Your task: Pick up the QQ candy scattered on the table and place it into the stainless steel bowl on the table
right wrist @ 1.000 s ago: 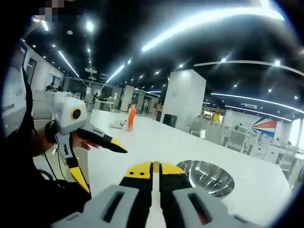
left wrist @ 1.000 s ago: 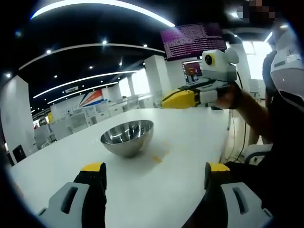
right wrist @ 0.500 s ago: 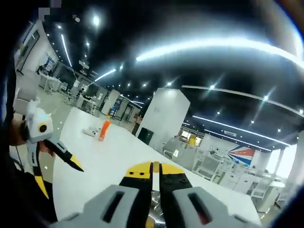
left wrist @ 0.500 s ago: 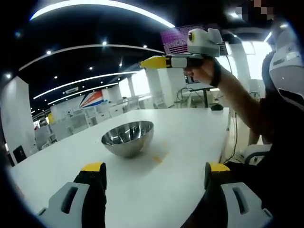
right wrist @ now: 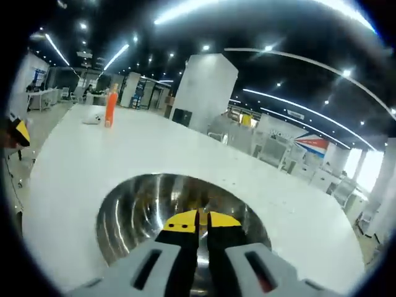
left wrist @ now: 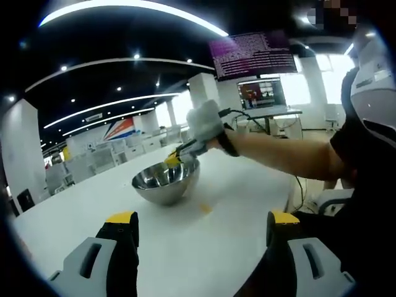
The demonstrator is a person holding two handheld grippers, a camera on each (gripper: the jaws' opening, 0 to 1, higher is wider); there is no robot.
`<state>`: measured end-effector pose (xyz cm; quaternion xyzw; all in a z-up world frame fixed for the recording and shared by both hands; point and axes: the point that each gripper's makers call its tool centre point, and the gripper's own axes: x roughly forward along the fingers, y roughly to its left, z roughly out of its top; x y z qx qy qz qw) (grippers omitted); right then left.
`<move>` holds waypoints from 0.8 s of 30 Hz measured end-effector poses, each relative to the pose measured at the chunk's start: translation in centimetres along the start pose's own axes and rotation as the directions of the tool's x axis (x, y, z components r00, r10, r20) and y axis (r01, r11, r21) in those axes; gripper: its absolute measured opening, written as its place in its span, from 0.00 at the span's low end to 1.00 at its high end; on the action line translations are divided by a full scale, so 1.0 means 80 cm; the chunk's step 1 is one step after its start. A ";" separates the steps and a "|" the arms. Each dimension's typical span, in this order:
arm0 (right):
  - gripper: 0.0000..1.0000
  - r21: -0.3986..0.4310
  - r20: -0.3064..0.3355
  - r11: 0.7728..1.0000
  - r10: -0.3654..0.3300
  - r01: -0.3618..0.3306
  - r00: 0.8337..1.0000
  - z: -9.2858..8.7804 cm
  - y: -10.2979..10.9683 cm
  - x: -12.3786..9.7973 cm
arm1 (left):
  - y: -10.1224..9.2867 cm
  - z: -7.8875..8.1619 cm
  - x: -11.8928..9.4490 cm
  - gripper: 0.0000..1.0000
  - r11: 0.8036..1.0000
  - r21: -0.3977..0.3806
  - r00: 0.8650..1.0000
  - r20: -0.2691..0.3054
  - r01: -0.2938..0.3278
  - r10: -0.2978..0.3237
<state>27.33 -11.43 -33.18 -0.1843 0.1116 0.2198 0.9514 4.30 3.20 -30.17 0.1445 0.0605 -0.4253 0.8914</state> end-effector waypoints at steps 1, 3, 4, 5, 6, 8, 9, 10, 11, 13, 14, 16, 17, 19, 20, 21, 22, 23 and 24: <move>0.05 0.005 -0.010 1.000 -0.004 0.004 1.000 -0.007 -0.001 0.002 | 0.000 -0.001 0.000 0.86 1.000 0.001 1.000 -0.002 -0.002 0.002; 0.05 0.038 -0.036 0.999 -0.007 0.008 0.999 -0.020 0.000 0.001 | 0.001 0.000 0.000 0.86 1.000 -0.003 1.000 0.000 -0.002 0.002; 0.05 0.036 -0.023 0.999 -0.006 0.007 1.000 -0.018 -0.002 0.000 | 0.000 0.000 0.000 0.86 1.000 -0.004 1.000 0.001 -0.002 0.002; 0.05 0.045 -0.015 0.999 -0.007 0.008 1.000 -0.017 -0.003 -0.001 | 0.000 0.000 0.000 0.86 1.000 -0.003 1.000 0.000 -0.002 0.002; 0.05 0.051 -0.011 0.999 -0.009 0.010 1.000 -0.016 -0.004 -0.004 | -0.001 0.000 0.000 0.86 1.000 0.001 1.000 -0.002 -0.001 0.001; 0.05 0.060 0.001 0.998 -0.014 0.014 1.000 -0.010 -0.007 -0.006 | -0.002 0.002 0.001 0.86 1.000 0.006 1.000 -0.004 -0.001 0.001; 0.05 0.063 0.003 0.998 -0.015 0.015 1.000 -0.010 -0.009 -0.006 | -0.002 0.004 0.000 0.86 1.000 0.008 1.000 0.000 0.000 0.000; 0.05 0.065 0.003 0.998 -0.016 0.016 1.000 -0.009 -0.009 -0.005 | -0.003 0.005 0.000 0.86 1.000 0.007 1.000 0.005 0.000 0.000; 0.06 0.068 0.002 0.998 -0.014 0.014 1.000 -0.010 -0.010 -0.005 | -0.003 0.007 0.000 0.86 1.000 0.005 1.000 0.008 0.000 0.000; 0.06 0.067 0.003 0.998 -0.015 0.015 1.000 -0.008 -0.011 -0.004 | -0.004 0.008 0.000 0.86 1.000 0.007 1.000 0.009 -0.001 0.001; 0.06 0.067 0.003 0.998 -0.015 0.015 1.000 -0.007 -0.010 -0.006 | -0.005 0.007 0.000 0.86 1.000 0.009 1.000 0.007 -0.001 0.001; 0.06 0.072 0.007 0.997 -0.019 0.018 1.000 -0.005 -0.012 -0.008 | -0.006 0.007 -0.001 0.86 1.000 0.010 1.000 0.004 0.000 0.000; 0.06 0.080 0.014 0.997 -0.022 0.021 1.000 -0.003 -0.014 -0.008 | -0.006 0.007 -0.001 0.86 1.000 0.010 1.000 0.003 0.000 0.000; 0.06 0.098 0.029 0.995 -0.030 0.027 0.999 0.002 -0.016 -0.011 | -0.006 0.006 -0.002 0.85 1.000 0.011 1.000 0.001 -0.002 0.002; 0.06 0.106 0.036 0.994 -0.030 0.026 0.999 0.004 -0.016 -0.012 | -0.006 0.006 -0.002 0.85 1.000 0.011 1.000 0.001 -0.002 0.002; 0.07 0.118 0.040 0.993 -0.027 0.023 0.999 0.005 -0.017 -0.012 | -0.007 0.007 -0.003 0.85 1.000 0.012 1.000 0.000 -0.002 0.002; 0.07 0.130 0.045 0.991 -0.025 0.018 0.999 0.007 -0.017 -0.012 | -0.007 0.007 -0.003 0.85 1.000 0.012 1.000 0.002 -0.001 0.001; 0.08 0.138 0.052 0.990 -0.023 0.015 0.998 0.008 -0.017 -0.012 | -0.007 0.007 -0.003 0.85 1.000 0.012 1.000 0.003 0.000 0.000; 0.12 0.144 0.065 0.990 -0.021 0.012 0.998 0.011 -0.017 -0.013 | -0.007 0.008 -0.003 0.85 1.000 0.011 1.000 0.003 0.001 -0.001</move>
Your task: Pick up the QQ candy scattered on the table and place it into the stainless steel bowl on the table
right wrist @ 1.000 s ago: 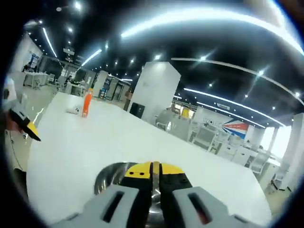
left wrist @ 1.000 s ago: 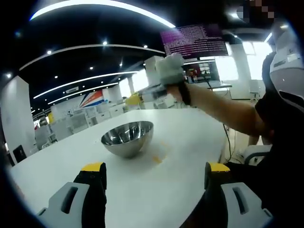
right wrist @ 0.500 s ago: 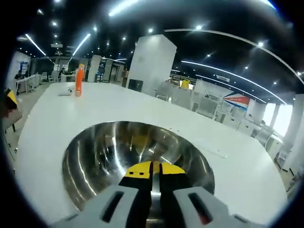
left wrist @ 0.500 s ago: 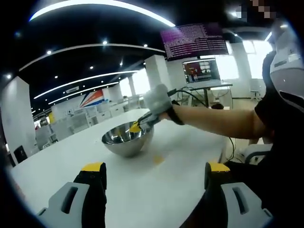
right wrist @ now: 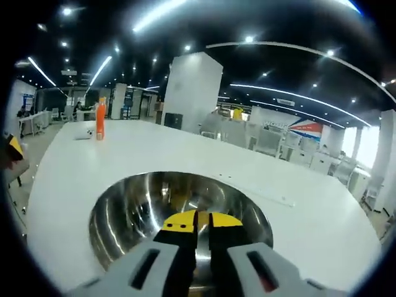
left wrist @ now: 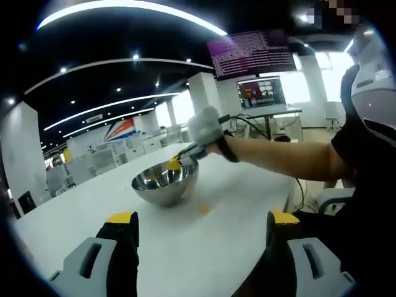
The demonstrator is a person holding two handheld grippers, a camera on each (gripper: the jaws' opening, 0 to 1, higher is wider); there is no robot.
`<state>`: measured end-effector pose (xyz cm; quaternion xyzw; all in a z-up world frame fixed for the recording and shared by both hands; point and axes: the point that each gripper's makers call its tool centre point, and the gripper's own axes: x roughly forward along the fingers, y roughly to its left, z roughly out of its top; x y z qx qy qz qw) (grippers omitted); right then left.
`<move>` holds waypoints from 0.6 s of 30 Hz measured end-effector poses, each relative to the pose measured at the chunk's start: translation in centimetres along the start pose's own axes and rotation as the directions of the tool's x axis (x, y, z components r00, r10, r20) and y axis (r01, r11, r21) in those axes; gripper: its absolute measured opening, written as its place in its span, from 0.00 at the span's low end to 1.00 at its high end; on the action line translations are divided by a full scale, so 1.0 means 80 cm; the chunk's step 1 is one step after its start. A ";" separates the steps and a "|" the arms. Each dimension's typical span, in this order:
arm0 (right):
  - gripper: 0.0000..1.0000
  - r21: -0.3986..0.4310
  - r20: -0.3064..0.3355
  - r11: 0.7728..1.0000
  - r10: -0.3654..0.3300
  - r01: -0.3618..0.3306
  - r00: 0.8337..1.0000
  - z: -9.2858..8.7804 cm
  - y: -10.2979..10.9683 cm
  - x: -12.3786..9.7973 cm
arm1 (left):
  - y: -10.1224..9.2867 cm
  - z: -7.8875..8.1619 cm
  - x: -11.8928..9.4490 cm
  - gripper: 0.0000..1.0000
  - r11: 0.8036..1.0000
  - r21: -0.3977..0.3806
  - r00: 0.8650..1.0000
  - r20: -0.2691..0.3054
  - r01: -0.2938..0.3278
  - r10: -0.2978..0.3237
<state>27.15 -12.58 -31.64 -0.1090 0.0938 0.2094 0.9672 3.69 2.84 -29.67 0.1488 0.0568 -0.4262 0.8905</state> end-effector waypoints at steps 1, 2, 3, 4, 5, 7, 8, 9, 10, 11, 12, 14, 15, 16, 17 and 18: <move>0.16 0.001 0.015 1.000 0.003 -0.003 1.000 0.002 0.000 0.001 | 0.000 0.000 0.000 0.85 1.000 0.001 1.000 0.000 0.000 0.000; 0.19 -0.003 0.025 1.000 0.006 -0.006 1.000 0.004 0.001 0.001 | 0.000 -0.002 0.001 0.85 1.000 0.000 1.000 -0.004 0.001 -0.001; 0.18 -0.005 0.027 1.000 0.005 -0.005 1.000 0.004 0.000 0.001 | 0.000 -0.004 0.001 0.85 1.000 -0.001 1.000 -0.010 0.001 -0.001; 0.17 0.002 0.029 1.000 0.000 0.000 1.000 0.004 -0.002 0.001 | 0.000 -0.006 0.002 0.85 1.000 -0.001 1.000 -0.013 0.001 -0.001; 0.17 0.004 0.031 1.000 0.000 0.000 1.000 0.004 -0.003 0.001 | -0.001 -0.007 0.002 0.85 1.000 -0.001 1.000 -0.014 0.002 -0.002; 0.17 0.017 0.039 1.000 0.000 0.000 0.999 0.006 -0.005 0.001 | -0.001 -0.007 0.001 0.85 1.000 -0.007 1.000 -0.011 0.006 -0.006; 0.17 0.022 0.042 1.000 0.001 -0.002 0.999 0.006 -0.005 0.000 | -0.001 -0.006 0.000 0.85 1.000 -0.008 1.000 -0.009 0.005 -0.005; 0.17 0.030 0.041 1.000 0.002 -0.004 0.999 0.006 -0.006 0.001 | 0.000 -0.005 0.000 0.85 1.000 -0.008 1.000 -0.006 0.003 -0.003; 0.17 0.035 0.040 0.999 0.003 -0.005 0.999 0.006 -0.006 0.000 | 0.001 -0.005 -0.001 0.85 1.000 -0.008 1.000 -0.003 0.000 0.000; 0.17 0.037 0.040 0.999 0.003 -0.005 0.999 0.006 -0.006 0.000 | 0.002 -0.004 -0.001 0.85 1.000 -0.009 1.000 -0.002 -0.001 0.001; 0.17 0.037 0.040 0.999 0.002 -0.003 0.999 0.006 -0.006 -0.001 | 0.002 -0.004 -0.002 0.85 1.000 -0.009 1.000 -0.002 -0.002 0.002; 0.18 0.036 0.041 0.999 -0.002 0.001 0.999 0.007 -0.007 -0.002 | 0.003 -0.005 -0.002 0.85 1.000 -0.009 1.000 -0.003 -0.003 0.003; 0.18 0.036 0.042 0.999 -0.004 0.002 0.999 0.007 -0.007 -0.003 | 0.002 -0.005 -0.002 0.85 1.000 -0.008 1.000 -0.005 -0.001 0.001; 0.18 0.035 0.044 0.999 -0.006 0.004 0.999 0.007 -0.008 -0.003 | 0.002 -0.006 -0.001 0.85 1.000 -0.008 1.000 -0.006 0.000 0.000; 0.18 0.036 0.045 0.999 -0.008 0.007 0.999 0.008 -0.009 -0.004 | 0.002 -0.006 -0.001 0.85 1.000 -0.007 1.000 -0.006 0.000 0.000; 0.18 0.035 0.046 0.999 -0.010 0.009 0.999 0.008 -0.010 -0.004 | 0.001 -0.005 -0.001 0.85 1.000 -0.007 1.000 -0.005 0.001 -0.001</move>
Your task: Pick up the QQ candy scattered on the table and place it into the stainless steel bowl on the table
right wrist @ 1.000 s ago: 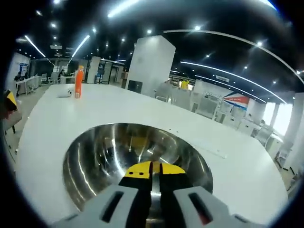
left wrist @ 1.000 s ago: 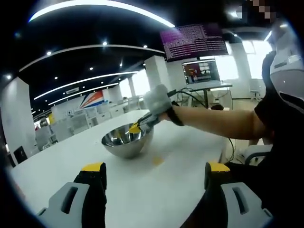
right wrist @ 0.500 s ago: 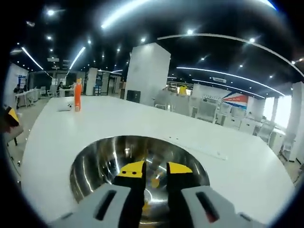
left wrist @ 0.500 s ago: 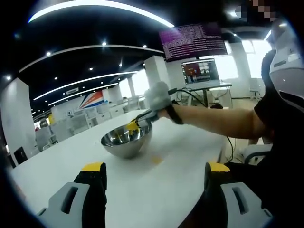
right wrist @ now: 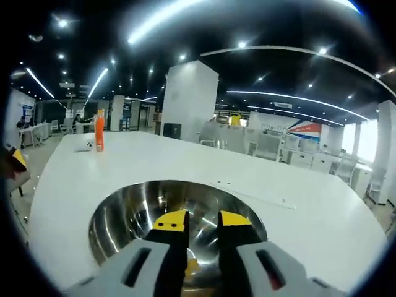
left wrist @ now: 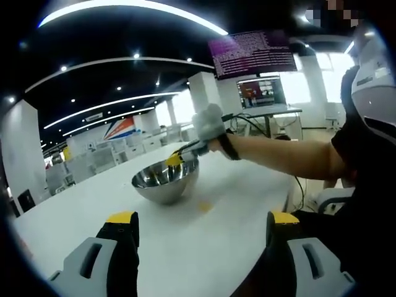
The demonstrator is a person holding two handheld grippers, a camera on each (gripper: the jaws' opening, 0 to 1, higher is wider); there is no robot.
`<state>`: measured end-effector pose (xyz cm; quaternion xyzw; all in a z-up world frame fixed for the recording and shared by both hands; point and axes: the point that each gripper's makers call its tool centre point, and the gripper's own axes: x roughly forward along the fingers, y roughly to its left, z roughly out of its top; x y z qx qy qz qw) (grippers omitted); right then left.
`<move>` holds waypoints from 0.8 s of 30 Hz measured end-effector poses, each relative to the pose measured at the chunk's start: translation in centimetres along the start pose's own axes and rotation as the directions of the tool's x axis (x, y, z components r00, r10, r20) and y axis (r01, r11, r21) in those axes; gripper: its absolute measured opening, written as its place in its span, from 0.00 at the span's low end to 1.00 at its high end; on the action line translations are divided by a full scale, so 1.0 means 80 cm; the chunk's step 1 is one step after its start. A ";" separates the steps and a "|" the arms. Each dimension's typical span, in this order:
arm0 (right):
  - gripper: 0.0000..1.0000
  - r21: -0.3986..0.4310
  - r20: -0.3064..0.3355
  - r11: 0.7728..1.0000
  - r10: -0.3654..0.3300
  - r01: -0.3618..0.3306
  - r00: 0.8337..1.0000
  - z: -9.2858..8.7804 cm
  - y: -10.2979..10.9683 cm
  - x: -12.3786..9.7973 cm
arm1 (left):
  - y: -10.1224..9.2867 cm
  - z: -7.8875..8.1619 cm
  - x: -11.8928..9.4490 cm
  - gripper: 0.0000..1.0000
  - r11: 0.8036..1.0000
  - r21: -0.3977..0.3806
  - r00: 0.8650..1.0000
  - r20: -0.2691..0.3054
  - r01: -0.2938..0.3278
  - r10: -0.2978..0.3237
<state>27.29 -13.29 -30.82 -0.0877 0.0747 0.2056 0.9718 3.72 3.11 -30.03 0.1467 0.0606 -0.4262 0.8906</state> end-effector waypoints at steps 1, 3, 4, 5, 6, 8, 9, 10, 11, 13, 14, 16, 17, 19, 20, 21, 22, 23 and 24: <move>0.18 0.000 0.003 1.000 -0.003 0.003 1.000 0.001 -0.001 -0.001 | 0.000 0.000 0.000 0.85 1.000 -0.001 1.000 0.001 0.001 -0.001; 0.19 -0.005 0.015 1.000 -0.012 0.012 1.000 0.007 -0.005 -0.004 | 0.000 0.001 0.000 0.85 1.000 -0.001 1.000 0.003 0.000 0.000; 0.19 -0.010 0.025 1.000 -0.022 0.022 0.999 0.012 -0.009 -0.007 | 0.000 0.002 0.000 0.85 1.000 0.000 1.000 0.003 0.000 0.000; 0.19 -0.016 0.034 0.999 -0.039 0.040 0.999 0.017 -0.015 -0.009 | 0.000 0.002 0.000 0.85 1.000 0.000 1.000 0.003 0.000 0.000; 0.18 -0.022 0.047 0.998 -0.058 0.059 0.997 0.022 -0.020 -0.012 | 0.000 0.002 0.000 0.85 1.000 0.001 1.000 0.003 0.000 0.000; 0.18 -0.022 0.097 0.997 -0.071 0.073 0.993 0.043 -0.027 -0.022 | 0.000 0.003 0.000 0.85 1.000 0.001 1.000 0.003 0.000 0.000; 0.18 -0.015 0.111 0.997 -0.074 0.076 0.991 0.051 -0.030 -0.027 | 0.000 0.003 0.000 0.85 1.000 0.002 1.000 0.003 -0.001 0.001; 0.18 -0.012 0.122 0.997 -0.076 0.078 0.990 0.058 -0.031 -0.033 | 0.000 0.003 0.000 0.85 1.000 0.003 1.000 0.003 -0.001 0.001; 0.18 -0.014 0.138 0.997 -0.079 0.082 0.987 0.067 -0.033 -0.038 | 0.000 0.003 0.001 0.85 1.000 0.003 1.000 0.002 0.000 0.000; 0.18 -0.029 0.177 0.995 -0.093 0.099 0.980 0.088 -0.036 -0.052 | -0.001 0.004 0.001 0.85 1.000 0.003 1.000 0.004 0.002 -0.002; 0.18 -0.036 0.198 0.993 -0.099 0.108 0.975 0.099 -0.038 -0.059 | -0.001 0.004 0.001 0.85 1.000 0.004 1.000 0.005 0.003 -0.003; 0.19 -0.049 0.259 0.993 -0.095 0.112 0.961 0.126 -0.035 -0.075 | -0.001 0.005 0.002 0.85 1.000 0.003 1.000 0.006 0.004 -0.004; 0.19 -0.050 0.276 0.992 -0.094 0.112 0.957 0.137 -0.033 -0.083 | -0.001 0.004 0.003 0.85 1.000 0.003 1.000 0.005 0.006 -0.006; 0.19 -0.060 0.305 0.992 -0.091 0.114 0.948 0.155 -0.029 -0.096 | -0.001 0.004 0.004 0.85 1.000 0.006 1.000 0.002 0.008 -0.008; 0.19 -0.064 0.325 0.991 -0.089 0.115 0.942 0.166 -0.026 -0.104 | -0.002 0.004 0.005 0.85 1.000 0.007 1.000 0.002 0.010 -0.010; 0.20 -0.074 0.347 0.991 -0.080 0.112 0.934 0.177 -0.021 -0.113 | -0.002 0.004 0.005 0.85 1.000 0.006 1.000 0.003 0.010 -0.010; 0.23 -0.083 0.364 0.990 -0.072 0.109 0.928 0.187 -0.015 -0.122 | -0.002 0.005 0.005 0.85 1.000 0.005 1.000 0.005 0.011 -0.011; 0.24 -0.089 0.378 0.990 -0.064 0.105 0.923 0.195 -0.009 -0.131 | -0.002 0.005 0.005 0.85 1.000 0.005 1.000 0.007 0.011 -0.011; 0.24 -0.093 0.396 0.991 -0.052 0.096 0.917 0.204 -0.001 -0.141 | -0.001 0.006 0.005 0.85 1.000 0.004 1.000 0.008 0.010 -0.010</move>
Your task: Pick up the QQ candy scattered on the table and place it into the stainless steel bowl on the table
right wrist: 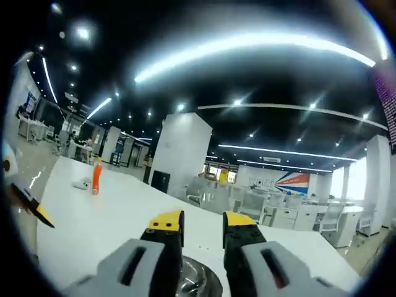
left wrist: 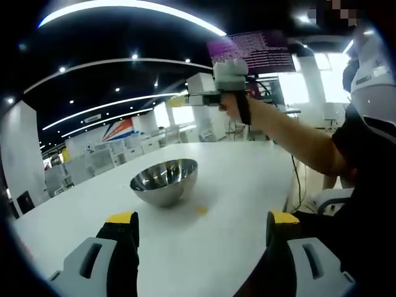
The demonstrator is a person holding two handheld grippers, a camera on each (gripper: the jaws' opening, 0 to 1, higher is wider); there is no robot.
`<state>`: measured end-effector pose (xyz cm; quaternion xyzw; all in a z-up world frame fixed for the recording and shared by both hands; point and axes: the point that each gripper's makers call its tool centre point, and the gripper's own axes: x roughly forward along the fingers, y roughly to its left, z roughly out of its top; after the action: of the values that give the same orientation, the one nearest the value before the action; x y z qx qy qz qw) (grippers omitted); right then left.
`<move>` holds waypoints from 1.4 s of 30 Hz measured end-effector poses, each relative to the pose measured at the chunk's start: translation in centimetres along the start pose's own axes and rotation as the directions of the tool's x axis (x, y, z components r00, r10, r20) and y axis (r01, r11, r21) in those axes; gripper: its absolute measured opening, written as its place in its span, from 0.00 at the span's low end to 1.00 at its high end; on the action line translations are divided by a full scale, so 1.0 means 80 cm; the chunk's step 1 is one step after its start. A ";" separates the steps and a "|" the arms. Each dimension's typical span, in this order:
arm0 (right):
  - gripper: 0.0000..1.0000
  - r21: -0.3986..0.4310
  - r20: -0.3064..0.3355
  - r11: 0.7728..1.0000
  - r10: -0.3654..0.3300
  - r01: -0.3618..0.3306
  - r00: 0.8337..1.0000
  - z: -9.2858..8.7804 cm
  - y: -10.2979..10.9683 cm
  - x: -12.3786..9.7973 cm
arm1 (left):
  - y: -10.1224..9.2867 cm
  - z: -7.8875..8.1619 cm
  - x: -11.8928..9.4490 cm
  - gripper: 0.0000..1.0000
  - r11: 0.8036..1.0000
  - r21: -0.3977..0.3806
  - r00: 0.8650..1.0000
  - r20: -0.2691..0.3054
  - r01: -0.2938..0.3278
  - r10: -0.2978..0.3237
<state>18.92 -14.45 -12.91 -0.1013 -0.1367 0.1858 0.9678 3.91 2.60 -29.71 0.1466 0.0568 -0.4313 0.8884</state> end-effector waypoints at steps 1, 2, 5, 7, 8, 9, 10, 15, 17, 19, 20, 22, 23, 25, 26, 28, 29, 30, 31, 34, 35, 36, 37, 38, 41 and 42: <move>0.24 -0.005 0.022 1.000 0.016 -0.016 1.000 0.012 0.007 -0.006 | 0.001 0.000 0.000 0.85 1.000 0.000 1.000 -0.001 -0.001 0.001; 0.24 -0.012 0.049 1.000 0.027 -0.026 0.998 0.027 0.016 -0.015 | 0.001 0.000 0.000 0.85 1.000 0.001 1.000 -0.001 -0.003 0.003; 0.24 -0.023 0.087 0.997 0.075 -0.073 0.993 0.053 0.042 -0.035 | 0.002 -0.001 0.000 0.85 1.000 -0.001 1.000 -0.001 -0.001 0.001; 0.24 -0.035 0.098 0.995 0.097 -0.094 0.990 0.062 0.059 -0.049 | 0.002 -0.001 0.000 0.85 1.000 0.000 1.000 -0.002 -0.001 0.001; 0.24 -0.035 0.102 0.994 0.108 -0.105 0.989 0.065 0.068 -0.056 | 0.001 -0.001 0.000 0.85 1.000 -0.001 1.000 -0.002 0.000 0.000; 0.24 -0.036 0.113 0.992 0.123 -0.120 0.986 0.069 0.078 -0.063 | 0.001 -0.002 0.001 0.85 1.000 -0.002 1.000 -0.002 0.000 0.000; 0.24 -0.033 0.122 0.991 0.133 -0.130 0.984 0.070 0.086 -0.070 | 0.001 -0.002 0.001 0.85 1.000 -0.001 1.000 -0.002 0.000 0.000; 0.25 -0.020 0.098 0.978 0.209 -0.208 0.973 0.053 0.131 -0.094 | 0.000 -0.002 0.003 0.85 1.000 -0.004 1.000 0.003 0.003 -0.003; 0.25 0.002 0.067 0.969 0.247 -0.247 0.967 0.036 0.149 -0.101 | -0.001 -0.003 0.004 0.85 1.000 -0.002 1.000 -0.001 0.004 -0.004; 0.25 0.025 0.033 0.961 0.273 -0.274 0.961 0.015 0.164 -0.105 | -0.002 -0.003 0.004 0.85 1.000 -0.003 1.000 0.001 0.006 -0.006; 0.25 0.030 0.013 0.961 0.276 -0.276 0.961 0.004 0.168 -0.106 | -0.002 -0.003 0.004 0.85 1.000 -0.004 1.000 0.001 0.006 -0.006; 0.25 0.039 -0.034 0.957 0.287 -0.286 0.957 -0.020 0.177 -0.108 | -0.002 -0.002 0.004 0.85 1.000 -0.003 1.000 0.003 0.006 -0.006; 0.25 0.043 -0.045 0.956 0.291 -0.289 0.956 -0.031 0.181 -0.108 | -0.002 -0.003 0.003 0.85 1.000 -0.003 1.000 0.002 0.006 -0.006; 0.25 0.083 -0.087 0.948 0.314 -0.307 0.946 -0.056 0.190 -0.112 | -0.002 -0.004 0.003 0.85 1.000 -0.002 1.000 -0.001 0.005 -0.005; 0.25 0.101 -0.104 0.945 0.321 -0.311 0.941 -0.068 0.192 -0.113 | -0.002 -0.004 0.003 0.85 1.000 -0.002 1.000 -0.003 0.004 -0.004; 0.25 0.133 -0.133 0.941 0.329 -0.312 0.935 -0.090 0.195 -0.114 | -0.002 -0.004 0.002 0.85 1.000 -0.005 1.000 -0.001 0.004 -0.004; 0.25 0.145 -0.148 0.941 0.327 -0.306 0.933 -0.101 0.194 -0.114 | -0.002 -0.004 0.002 0.85 1.000 -0.006 1.000 0.000 0.004 -0.004; 0.25 0.156 -0.167 0.941 0.324 -0.299 0.931 -0.113 0.193 -0.115 | -0.001 -0.004 0.002 0.85 1.000 -0.007 1.000 0.001 0.004 -0.003; 0.25 0.159 -0.188 0.942 0.322 -0.295 0.928 -0.125 0.193 -0.115 | -0.001 -0.004 0.002 0.85 1.000 -0.007 1.000 0.001 0.003 -0.003; 0.25 0.141 -0.253 0.948 0.315 -0.287 0.915 -0.161 0.193 -0.118 | -0.001 -0.005 0.002 0.85 1.000 -0.006 1.000 -0.003 0.002 -0.002; 0.25 0.150 -0.270 0.946 0.319 -0.288 0.908 -0.172 0.194 -0.119 | -0.001 -0.006 0.003 0.85 1.000 -0.004 1.000 -0.003 0.001 -0.001; 0.25 0.163 -0.284 0.944 0.322 -0.286 0.903 -0.182 0.195 -0.120 | -0.001 -0.006 0.003 0.85 1.000 -0.004 1.000 -0.004 0.001 -0.001; 0.25 0.174 -0.304 0.943 0.324 -0.282 0.896 -0.194 0.195 -0.122 | -0.001 -0.006 0.003 0.85 1.000 -0.004 1.000 -0.004 0.001 -0.001; 0.25 0.186 -0.322 0.942 0.326 -0.279 0.889 -0.205 0.196 -0.123 | 0.000 -0.006 0.002 0.85 1.000 -0.004 1.000 -0.004 0.000 0.000; 0.24 0.215 -0.351 0.940 0.328 -0.266 0.877 -0.230 0.196 -0.125 | 0.000 -0.007 0.002 0.85 1.000 -0.005 1.000 -0.005 -0.001 0.001; 0.24 0.225 -0.356 0.938 0.331 -0.264 0.874 -0.237 0.197 -0.125 | 0.000 -0.008 0.003 0.85 1.000 -0.004 1.000 -0.010 -0.003 0.003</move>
<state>10.49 -6.75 -36.91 -0.0733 0.0916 0.3199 0.9401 4.10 2.63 -30.38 0.1472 0.0619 -0.4292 0.8890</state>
